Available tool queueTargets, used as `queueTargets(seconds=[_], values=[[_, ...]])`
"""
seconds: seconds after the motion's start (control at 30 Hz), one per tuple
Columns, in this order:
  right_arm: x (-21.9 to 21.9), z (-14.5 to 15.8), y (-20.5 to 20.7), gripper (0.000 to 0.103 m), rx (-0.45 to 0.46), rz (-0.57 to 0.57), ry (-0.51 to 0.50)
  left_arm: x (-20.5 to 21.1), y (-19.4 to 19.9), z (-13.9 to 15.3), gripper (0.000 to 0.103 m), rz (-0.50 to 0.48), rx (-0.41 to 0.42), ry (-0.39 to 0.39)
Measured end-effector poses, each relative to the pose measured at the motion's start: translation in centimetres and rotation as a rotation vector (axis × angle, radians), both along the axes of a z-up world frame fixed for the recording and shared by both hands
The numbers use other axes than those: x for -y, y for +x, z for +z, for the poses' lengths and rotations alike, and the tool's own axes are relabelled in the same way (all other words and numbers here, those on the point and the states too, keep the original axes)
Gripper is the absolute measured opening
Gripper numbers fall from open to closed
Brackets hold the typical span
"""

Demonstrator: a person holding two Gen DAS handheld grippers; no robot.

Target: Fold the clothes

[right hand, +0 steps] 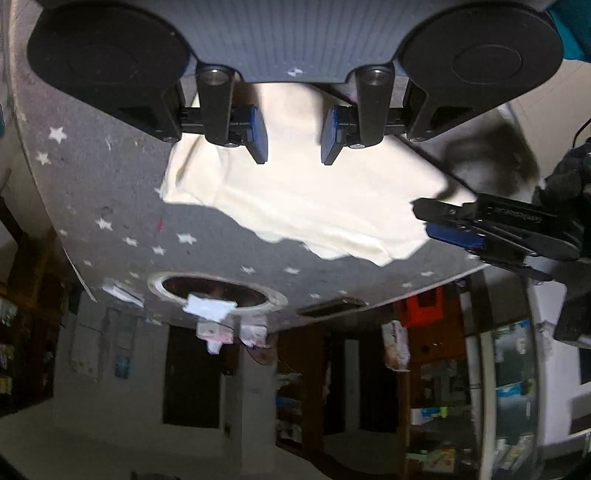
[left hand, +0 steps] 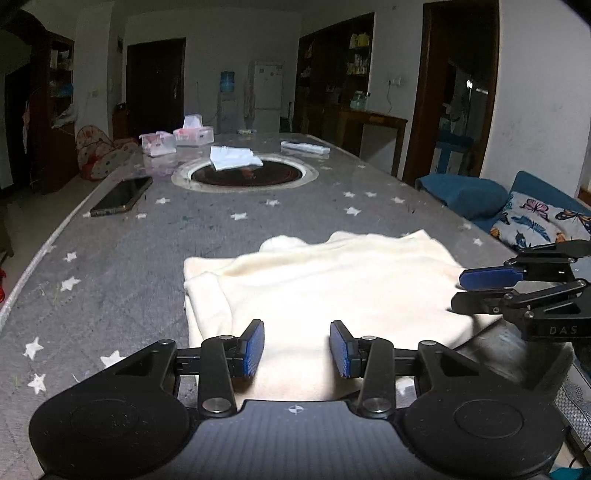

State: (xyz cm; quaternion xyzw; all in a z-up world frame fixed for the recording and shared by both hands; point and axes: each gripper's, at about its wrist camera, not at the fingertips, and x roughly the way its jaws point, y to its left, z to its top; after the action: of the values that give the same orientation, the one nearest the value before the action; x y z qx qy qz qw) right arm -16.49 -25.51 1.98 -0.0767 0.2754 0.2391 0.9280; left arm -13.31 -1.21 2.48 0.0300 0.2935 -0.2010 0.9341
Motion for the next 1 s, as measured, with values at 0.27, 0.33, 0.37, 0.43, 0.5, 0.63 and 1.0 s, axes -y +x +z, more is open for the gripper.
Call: queueTargets(seconds=[0.27, 0.33, 0.37, 0.43, 0.5, 0.63, 1.0], values=[[-1.6, -0.6, -0.7, 0.031, -0.007, 0.071, -0.060, 0.4, -1.0, -0.5, 0.043, -0.019, 0.001, 0.017], [-1.8, -0.2, -0.7, 0.031, 0.001, 0.075, -0.062, 0.5, -1.3, 0.0, 0.043, -0.025, 0.012, 0.015], [-1.9, 0.2, -0.7, 0.031, 0.008, 0.077, -0.058, 0.6, -1.5, 0.2, 0.043, -0.035, 0.020, 0.013], [-2.1, 0.8, -0.7, 0.031, 0.020, 0.082, -0.050, 1.0, -1.8, 0.4, 0.043, -0.058, 0.037, 0.012], [-2.7, 1.0, -0.3, 0.031, 0.022, 0.099, -0.027, 1.5, -1.9, 0.1, 0.043, -0.070, 0.043, 0.031], [-4.1, -0.4, 0.3, 0.031, -0.018, 0.134, -0.057, 1.7, -2.0, -0.9, 0.043, -0.077, 0.035, 0.059], [-5.4, 1.6, -0.1, 0.037, -0.014, 0.243, -0.079, -1.6, -1.8, -0.1, 0.044, 0.037, 0.006, -0.012]])
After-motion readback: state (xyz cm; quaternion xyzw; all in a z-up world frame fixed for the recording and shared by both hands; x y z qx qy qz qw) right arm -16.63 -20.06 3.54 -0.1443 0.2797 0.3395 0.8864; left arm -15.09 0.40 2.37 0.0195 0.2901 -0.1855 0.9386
